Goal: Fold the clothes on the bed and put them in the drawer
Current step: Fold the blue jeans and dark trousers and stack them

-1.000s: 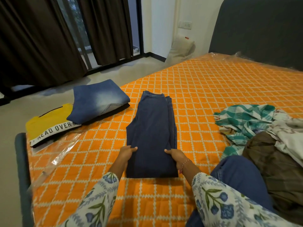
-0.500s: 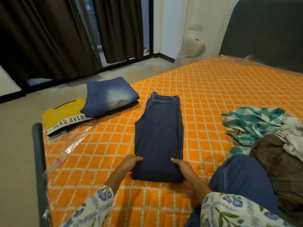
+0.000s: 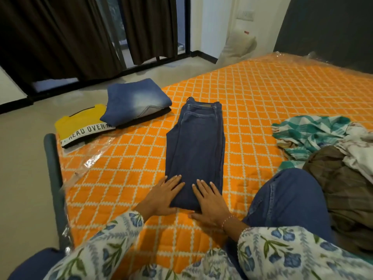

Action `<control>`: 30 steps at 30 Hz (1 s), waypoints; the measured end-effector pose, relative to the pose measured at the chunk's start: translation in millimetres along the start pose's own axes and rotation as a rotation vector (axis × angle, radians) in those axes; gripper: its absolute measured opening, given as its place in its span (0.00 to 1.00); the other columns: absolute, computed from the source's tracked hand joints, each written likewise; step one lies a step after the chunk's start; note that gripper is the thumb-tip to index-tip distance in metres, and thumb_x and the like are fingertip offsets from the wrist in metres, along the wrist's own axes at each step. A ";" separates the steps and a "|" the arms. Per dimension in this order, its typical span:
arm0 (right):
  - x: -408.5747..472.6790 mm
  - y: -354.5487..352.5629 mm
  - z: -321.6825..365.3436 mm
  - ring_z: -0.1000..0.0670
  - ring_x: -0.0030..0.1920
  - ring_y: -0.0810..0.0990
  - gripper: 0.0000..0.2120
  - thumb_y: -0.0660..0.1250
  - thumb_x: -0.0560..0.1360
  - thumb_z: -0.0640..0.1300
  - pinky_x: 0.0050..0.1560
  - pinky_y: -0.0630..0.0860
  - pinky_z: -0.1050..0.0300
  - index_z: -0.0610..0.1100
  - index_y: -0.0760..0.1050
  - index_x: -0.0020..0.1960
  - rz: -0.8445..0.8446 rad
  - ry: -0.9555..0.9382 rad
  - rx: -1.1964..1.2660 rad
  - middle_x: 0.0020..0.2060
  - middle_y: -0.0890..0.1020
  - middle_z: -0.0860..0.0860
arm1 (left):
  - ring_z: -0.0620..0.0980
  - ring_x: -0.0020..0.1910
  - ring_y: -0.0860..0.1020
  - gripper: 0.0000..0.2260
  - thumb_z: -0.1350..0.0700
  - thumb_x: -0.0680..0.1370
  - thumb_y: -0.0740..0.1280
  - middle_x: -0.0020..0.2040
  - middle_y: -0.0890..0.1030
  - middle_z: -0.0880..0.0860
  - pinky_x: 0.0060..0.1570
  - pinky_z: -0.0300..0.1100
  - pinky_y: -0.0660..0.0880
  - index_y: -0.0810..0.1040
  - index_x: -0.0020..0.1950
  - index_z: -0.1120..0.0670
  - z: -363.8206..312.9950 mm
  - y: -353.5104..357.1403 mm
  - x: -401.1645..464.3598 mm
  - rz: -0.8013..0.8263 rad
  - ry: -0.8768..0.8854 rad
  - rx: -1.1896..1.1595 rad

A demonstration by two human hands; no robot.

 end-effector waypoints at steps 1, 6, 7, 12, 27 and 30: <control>-1.8 1.9 -0.6 0.46 0.58 0.81 0.40 0.66 0.60 0.71 0.60 0.74 0.47 0.43 0.80 0.60 0.065 0.015 0.010 0.58 0.81 0.45 | 0.54 0.62 0.77 0.36 0.34 0.63 0.68 0.66 0.75 0.59 0.57 0.50 0.75 0.77 0.65 0.54 -4.0 2.0 -0.2 0.018 -0.016 0.016; -9.4 -9.4 6.8 0.40 0.73 0.63 0.27 0.57 0.80 0.47 0.76 0.50 0.44 0.36 0.57 0.75 0.165 0.006 -0.155 0.72 0.64 0.37 | 0.56 0.77 0.45 0.28 0.53 0.82 0.54 0.78 0.44 0.62 0.74 0.49 0.42 0.44 0.78 0.54 -20.2 -0.3 2.8 0.056 -0.089 0.056; -7.8 -18.8 6.6 0.40 0.73 0.63 0.25 0.53 0.81 0.44 0.75 0.54 0.46 0.36 0.55 0.75 0.180 0.013 -0.120 0.73 0.63 0.38 | 0.56 0.77 0.46 0.27 0.53 0.82 0.53 0.78 0.46 0.61 0.74 0.50 0.42 0.45 0.78 0.54 -20.8 -9.7 2.3 0.098 -0.085 0.056; -7.2 -84.6 2.6 0.38 0.56 0.76 0.13 0.57 0.77 0.38 0.51 0.72 0.49 0.34 0.73 0.59 0.450 -0.045 0.190 0.58 0.76 0.37 | 0.58 0.48 0.76 0.12 0.63 0.73 0.64 0.52 0.78 0.64 0.45 0.46 0.70 0.77 0.55 0.65 -1.7 -66.5 8.5 0.351 -0.010 -0.490; 69.2 -143.3 -114.9 0.47 0.50 0.83 0.20 0.75 0.66 0.53 0.55 0.74 0.51 0.44 0.82 0.55 0.413 0.311 1.893 0.52 0.84 0.46 | 0.49 0.54 0.80 0.17 0.62 0.74 0.70 0.55 0.82 0.51 0.53 0.40 0.77 0.75 0.62 0.57 55.0 -105.1 57.8 -0.170 -0.321 -1.582; 75.7 -109.9 -122.9 0.49 0.54 0.82 0.28 0.81 0.60 0.49 0.53 0.78 0.54 0.47 0.79 0.58 0.426 0.275 1.809 0.56 0.83 0.49 | 0.50 0.53 0.81 0.15 0.62 0.75 0.69 0.56 0.82 0.53 0.53 0.43 0.77 0.76 0.62 0.58 68.0 -123.8 97.5 -0.212 -0.318 -1.642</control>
Point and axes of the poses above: each hand's wrist, its own x-axis towards the middle knuckle, its own y-axis out of the palm, z = x × y, the point moved 3 cm from there along x, towards the middle knuckle
